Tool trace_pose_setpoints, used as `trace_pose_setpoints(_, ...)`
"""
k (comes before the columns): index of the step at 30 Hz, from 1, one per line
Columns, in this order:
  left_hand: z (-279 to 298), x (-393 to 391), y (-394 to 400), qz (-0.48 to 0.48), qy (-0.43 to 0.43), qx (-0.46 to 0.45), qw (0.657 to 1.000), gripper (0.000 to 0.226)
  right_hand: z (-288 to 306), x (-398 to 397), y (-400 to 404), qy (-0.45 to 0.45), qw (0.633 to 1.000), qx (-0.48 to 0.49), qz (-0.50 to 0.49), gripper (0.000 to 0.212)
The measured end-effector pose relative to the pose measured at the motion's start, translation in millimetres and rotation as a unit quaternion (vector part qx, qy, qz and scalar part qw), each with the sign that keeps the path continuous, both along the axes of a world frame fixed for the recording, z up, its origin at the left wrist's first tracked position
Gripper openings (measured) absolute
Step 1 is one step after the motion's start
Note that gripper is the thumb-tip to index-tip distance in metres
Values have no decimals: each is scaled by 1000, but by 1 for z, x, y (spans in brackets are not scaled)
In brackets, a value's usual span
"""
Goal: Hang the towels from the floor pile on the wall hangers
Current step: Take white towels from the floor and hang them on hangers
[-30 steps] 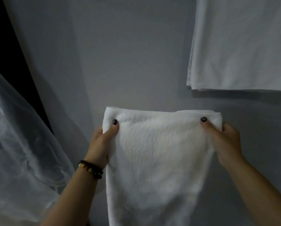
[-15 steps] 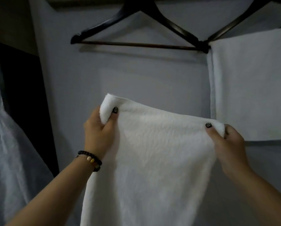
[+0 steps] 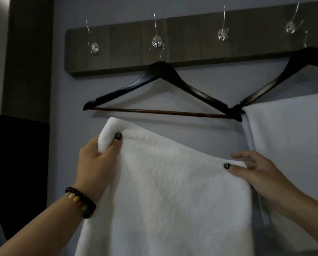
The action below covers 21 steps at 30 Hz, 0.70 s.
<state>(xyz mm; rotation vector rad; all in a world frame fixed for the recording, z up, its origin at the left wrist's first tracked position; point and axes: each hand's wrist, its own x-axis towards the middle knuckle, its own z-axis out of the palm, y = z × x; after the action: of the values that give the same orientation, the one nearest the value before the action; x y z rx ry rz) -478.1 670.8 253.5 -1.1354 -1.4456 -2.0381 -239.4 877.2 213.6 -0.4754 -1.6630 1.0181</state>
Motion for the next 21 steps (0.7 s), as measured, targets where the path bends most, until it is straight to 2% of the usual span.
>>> trace_pose_setpoints(4,26,4,3,-1,-11,-2,1000,12,23,2,16,-42,998,8,40,24)
trace_pose_setpoints(9,39,7,5,10,0,-27,1000,8,46,-1,26,-136,989,36,42,31)
trace_pose_setpoints(11,42,7,6,23,5,-29,999,9,61,1,23,-171,982,84,-3,30)
trace_pose_setpoints(12,44,7,6,27,7,-29,999,9,72,3,21,-176,973,134,-60,27)
trace_pose_setpoints(13,45,7,7,29,8,-29,999,9,84,5,19,-165,958,197,-130,26)
trace_pose_setpoints(15,47,9,9,35,10,-34,999,11,110,5,20,-82,919,311,-230,22)
trace_pose_setpoints(17,49,13,10,43,16,-43,998,13,134,-2,29,-30,884,385,-265,23)
trace_pose_setpoints(19,50,17,10,50,20,-51,997,16,153,-17,40,-60,857,422,-289,32)
trace_pose_setpoints(21,52,19,10,55,20,-53,997,18,163,-33,46,-102,864,419,-259,39)
